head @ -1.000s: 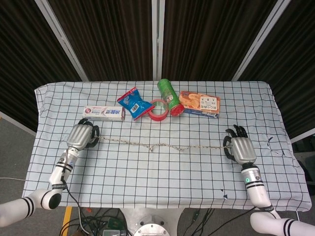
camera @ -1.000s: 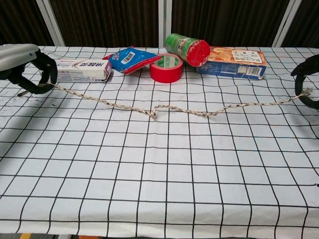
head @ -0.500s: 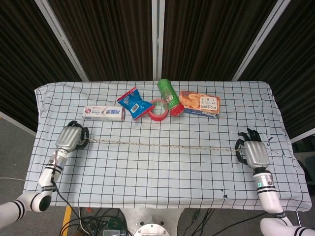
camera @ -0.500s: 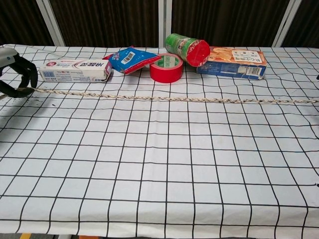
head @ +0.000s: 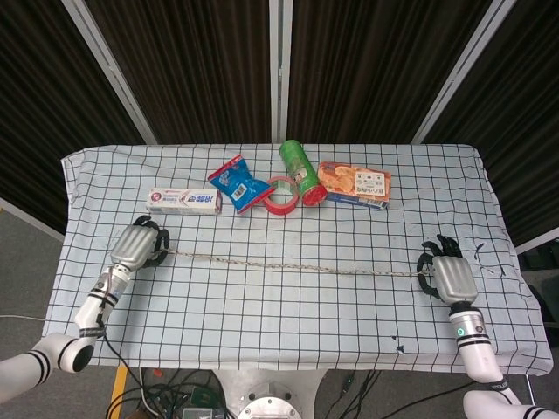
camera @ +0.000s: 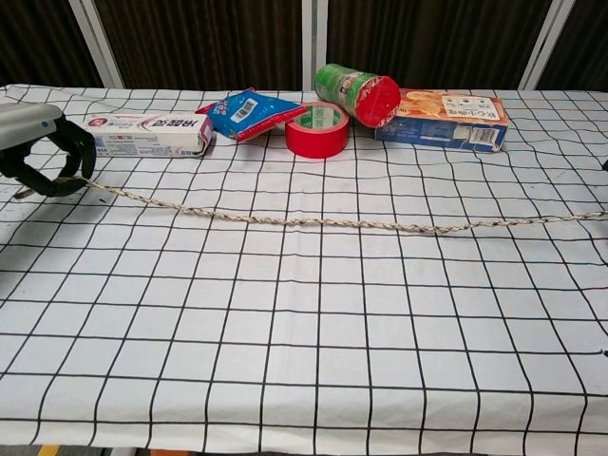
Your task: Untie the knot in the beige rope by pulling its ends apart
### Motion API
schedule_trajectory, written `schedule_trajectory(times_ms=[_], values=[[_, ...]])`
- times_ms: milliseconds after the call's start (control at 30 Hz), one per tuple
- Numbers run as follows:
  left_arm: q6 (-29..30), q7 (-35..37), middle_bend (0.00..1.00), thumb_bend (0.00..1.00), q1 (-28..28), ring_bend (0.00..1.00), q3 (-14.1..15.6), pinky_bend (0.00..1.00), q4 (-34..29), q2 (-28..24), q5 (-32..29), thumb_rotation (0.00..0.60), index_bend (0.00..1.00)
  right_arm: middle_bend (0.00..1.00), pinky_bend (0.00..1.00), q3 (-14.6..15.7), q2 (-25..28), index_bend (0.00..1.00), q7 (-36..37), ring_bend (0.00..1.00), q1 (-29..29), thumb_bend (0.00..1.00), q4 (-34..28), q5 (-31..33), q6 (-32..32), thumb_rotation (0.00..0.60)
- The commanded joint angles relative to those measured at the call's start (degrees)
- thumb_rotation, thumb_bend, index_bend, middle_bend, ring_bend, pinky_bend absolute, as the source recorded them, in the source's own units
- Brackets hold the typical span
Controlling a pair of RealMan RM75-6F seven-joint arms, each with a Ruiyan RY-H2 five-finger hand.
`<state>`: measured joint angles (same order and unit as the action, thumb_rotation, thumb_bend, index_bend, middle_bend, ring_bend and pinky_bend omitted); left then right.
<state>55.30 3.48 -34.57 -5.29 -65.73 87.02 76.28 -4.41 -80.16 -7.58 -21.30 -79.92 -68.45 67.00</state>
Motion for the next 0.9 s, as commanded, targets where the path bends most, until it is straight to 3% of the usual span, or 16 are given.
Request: schedule_trajectory(times_ms=[33, 900], values=[[-0.08, 1.15, 0.66, 0.40, -0.43, 0.31, 0.30, 0.16, 1.21, 0.50, 1.16, 0.600, 0.56, 0.20, 0.00, 0.11, -0.07, 0.76, 0.52, 0.00, 0.37, 0.42, 0.53, -0.18, -0.38, 0.600], [0.93, 6.54, 0.66, 0.40, -1.62, 0.31, 1.58, 0.16, 8.53, 3.65, 5.86, 0.600, 0.55, 0.20, 0.00, -1.41, 1.07, 0.76, 3.15, 0.00, 1.95, 0.42, 2.16, -0.99, -2.01, 0.600]])
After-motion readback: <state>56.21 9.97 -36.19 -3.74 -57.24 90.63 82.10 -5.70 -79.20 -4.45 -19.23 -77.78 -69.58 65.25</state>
